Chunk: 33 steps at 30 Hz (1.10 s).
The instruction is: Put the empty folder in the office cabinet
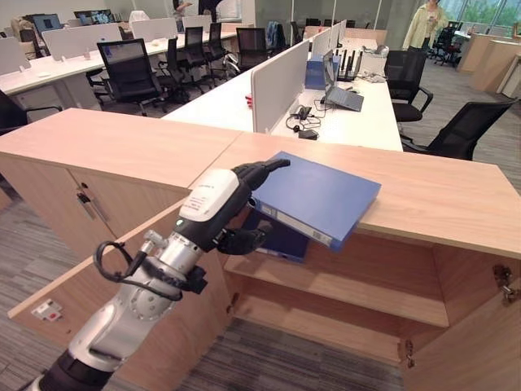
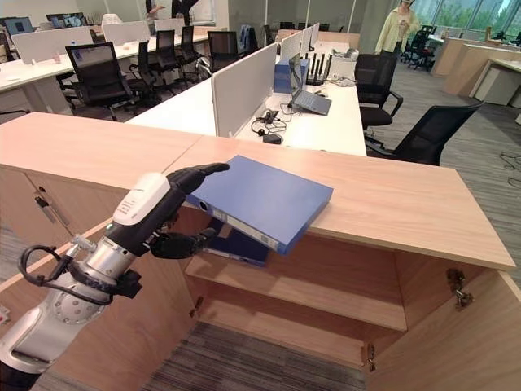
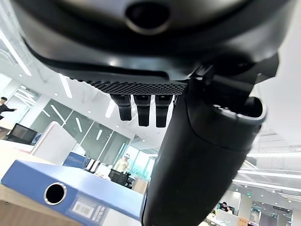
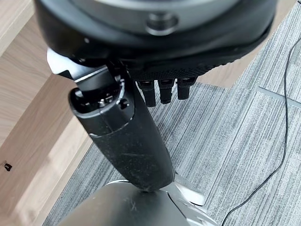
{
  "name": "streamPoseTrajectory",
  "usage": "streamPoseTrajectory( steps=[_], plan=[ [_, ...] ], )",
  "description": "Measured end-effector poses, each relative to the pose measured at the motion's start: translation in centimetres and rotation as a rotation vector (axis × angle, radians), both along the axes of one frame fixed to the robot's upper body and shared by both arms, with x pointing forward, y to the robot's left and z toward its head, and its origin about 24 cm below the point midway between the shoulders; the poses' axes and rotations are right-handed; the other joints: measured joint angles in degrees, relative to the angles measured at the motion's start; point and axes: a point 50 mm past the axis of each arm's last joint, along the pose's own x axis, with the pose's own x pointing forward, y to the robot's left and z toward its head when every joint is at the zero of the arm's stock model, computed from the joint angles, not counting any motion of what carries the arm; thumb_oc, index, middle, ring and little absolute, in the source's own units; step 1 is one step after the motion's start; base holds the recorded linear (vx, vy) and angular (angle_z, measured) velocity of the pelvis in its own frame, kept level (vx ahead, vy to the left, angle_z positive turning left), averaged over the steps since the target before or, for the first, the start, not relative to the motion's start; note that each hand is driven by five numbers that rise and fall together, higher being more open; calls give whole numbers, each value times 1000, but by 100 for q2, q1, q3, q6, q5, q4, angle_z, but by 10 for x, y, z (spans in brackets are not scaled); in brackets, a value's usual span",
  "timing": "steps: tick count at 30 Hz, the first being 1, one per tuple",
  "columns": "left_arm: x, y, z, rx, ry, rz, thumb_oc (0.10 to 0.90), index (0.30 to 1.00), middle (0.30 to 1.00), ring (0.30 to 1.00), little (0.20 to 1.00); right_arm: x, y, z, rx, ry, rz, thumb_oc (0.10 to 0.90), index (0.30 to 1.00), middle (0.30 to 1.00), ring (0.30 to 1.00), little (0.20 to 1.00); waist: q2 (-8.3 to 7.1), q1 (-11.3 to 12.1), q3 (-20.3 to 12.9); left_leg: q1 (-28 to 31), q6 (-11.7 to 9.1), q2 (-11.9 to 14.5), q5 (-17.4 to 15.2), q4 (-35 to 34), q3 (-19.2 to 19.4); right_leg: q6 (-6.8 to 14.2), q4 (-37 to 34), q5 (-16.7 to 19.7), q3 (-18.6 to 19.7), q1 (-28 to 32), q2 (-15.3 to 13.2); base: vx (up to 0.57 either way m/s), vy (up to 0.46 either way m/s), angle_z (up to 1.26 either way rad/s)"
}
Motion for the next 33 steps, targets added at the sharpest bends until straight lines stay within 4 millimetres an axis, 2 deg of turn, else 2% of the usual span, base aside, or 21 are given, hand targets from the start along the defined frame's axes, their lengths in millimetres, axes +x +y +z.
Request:
streamPoseTrajectory(
  steps=[6,10,16,23,33],
  plan=[
    [20,-7,-10,121,16,-7,800,900,900,900,900,1,1,0,4,-5,4,800,900,900,900,900,-33,-75,-17,-4,-15,-13,24,-1,20,23,0,17,21,-13,-8,-10,2,-2],
    [22,-21,-8,178,-14,-66,800,900,900,900,900,2,2,0,4,-7,6,800,900,900,900,900,-43,-154,-13,1,37,-36,-9,-1,123,36,0,26,90,-35,-19,-10,4,-11],
    [25,-31,0,238,-75,-115,800,900,900,900,900,3,4,0,6,-5,23,800,900,900,900,900,-85,-191,-20,1,38,-43,-11,-1,129,38,0,27,93,-37,-26,-1,0,-1],
    [26,-37,4,273,-120,-133,800,900,900,900,900,6,5,0,4,-9,43,800,900,900,900,900,-86,-218,-21,14,39,-48,5,2,137,38,0,27,96,-28,-28,0,0,0],
    [28,-40,-6,298,-87,-154,800,900,900,900,900,6,4,0,3,-9,43,800,900,900,900,900,-64,-272,-33,81,29,-50,1,0,149,38,0,28,109,7,-28,0,0,0]
  ],
)
